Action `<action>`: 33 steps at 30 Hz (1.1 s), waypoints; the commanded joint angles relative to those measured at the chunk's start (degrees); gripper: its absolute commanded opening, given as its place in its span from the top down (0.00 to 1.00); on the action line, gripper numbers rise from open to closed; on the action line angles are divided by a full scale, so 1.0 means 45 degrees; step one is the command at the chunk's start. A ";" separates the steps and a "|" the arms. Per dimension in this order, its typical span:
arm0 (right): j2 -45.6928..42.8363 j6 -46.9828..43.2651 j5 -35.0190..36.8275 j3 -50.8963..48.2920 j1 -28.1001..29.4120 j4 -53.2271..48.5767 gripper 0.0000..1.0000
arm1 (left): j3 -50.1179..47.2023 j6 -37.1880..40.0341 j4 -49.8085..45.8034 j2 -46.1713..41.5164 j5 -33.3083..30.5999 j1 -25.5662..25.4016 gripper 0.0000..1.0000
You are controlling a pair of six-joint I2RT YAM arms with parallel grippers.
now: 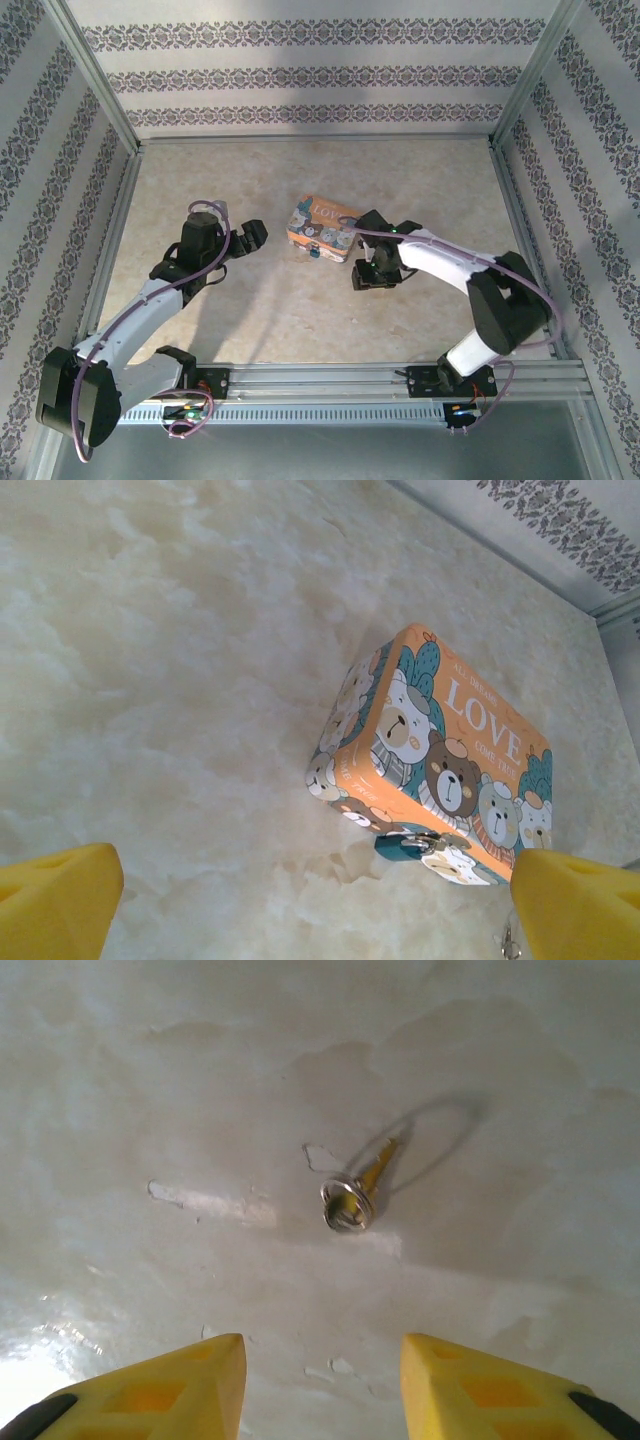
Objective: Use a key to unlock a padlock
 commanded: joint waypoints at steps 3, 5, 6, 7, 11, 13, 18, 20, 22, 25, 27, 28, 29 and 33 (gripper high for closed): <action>0.0904 -0.0126 0.0730 0.0766 0.0183 0.0195 0.57 | 0.0205 -0.0346 0.0124 0.0202 -0.0204 0.0050 0.01; 0.1061 -0.0098 0.0805 0.0872 0.0202 0.0299 0.57 | 0.0196 -0.0460 0.0222 0.0378 -0.0165 0.0046 0.01; 0.1142 -0.0086 0.0853 0.0927 0.0202 0.0300 0.58 | 0.0195 -0.0531 0.0213 0.0451 -0.0153 0.0049 0.01; 0.1217 -0.0114 0.0882 0.0979 0.0202 0.0264 0.58 | 0.0200 -0.0578 0.0208 0.0501 -0.0153 0.0047 0.01; 0.1380 -0.0188 0.1116 0.0953 0.0199 0.0203 0.60 | 0.0195 -0.0662 0.0197 0.0568 -0.0036 0.0046 0.01; 0.1437 -0.0215 0.1158 0.0913 0.0202 0.0260 0.60 | 0.0196 -0.0662 0.0169 0.0551 -0.0102 0.0037 0.01; 0.1643 -0.0245 0.1119 0.0922 0.0202 0.0449 0.65 | 0.0224 -0.0701 0.0171 0.0621 -0.0104 0.0053 0.01; 0.1719 -0.0244 0.1090 0.0922 0.0199 0.0524 0.68 | 0.0252 -0.0720 0.0198 0.0674 -0.0066 0.0056 0.01; 0.1778 -0.0254 0.1080 0.0910 0.0202 0.0573 0.70 | 0.0248 -0.0749 0.0194 0.0734 -0.0011 0.0068 0.01; 0.1859 -0.0252 0.1119 0.0931 0.0203 0.0593 0.76 | 0.0234 -0.0779 0.0238 0.0781 0.0018 0.0065 0.01; 0.1897 -0.0253 0.1158 0.0900 0.0214 0.0610 0.80 | 0.0232 -0.0799 0.0239 0.0783 0.0033 0.0066 0.01; 0.1898 -0.0261 0.1175 0.0893 0.0211 0.0613 0.81 | 0.0232 -0.0814 0.0243 0.0792 0.0033 0.0056 0.01; 0.1898 -0.0255 0.1196 0.0868 0.0221 0.0627 0.82 | 0.0233 -0.0818 0.0244 0.0784 0.0033 0.0064 0.01; 0.2005 -0.0269 0.1255 0.0825 0.0221 0.0632 0.85 | 0.0235 -0.0817 0.0256 0.0806 0.0052 0.0074 0.01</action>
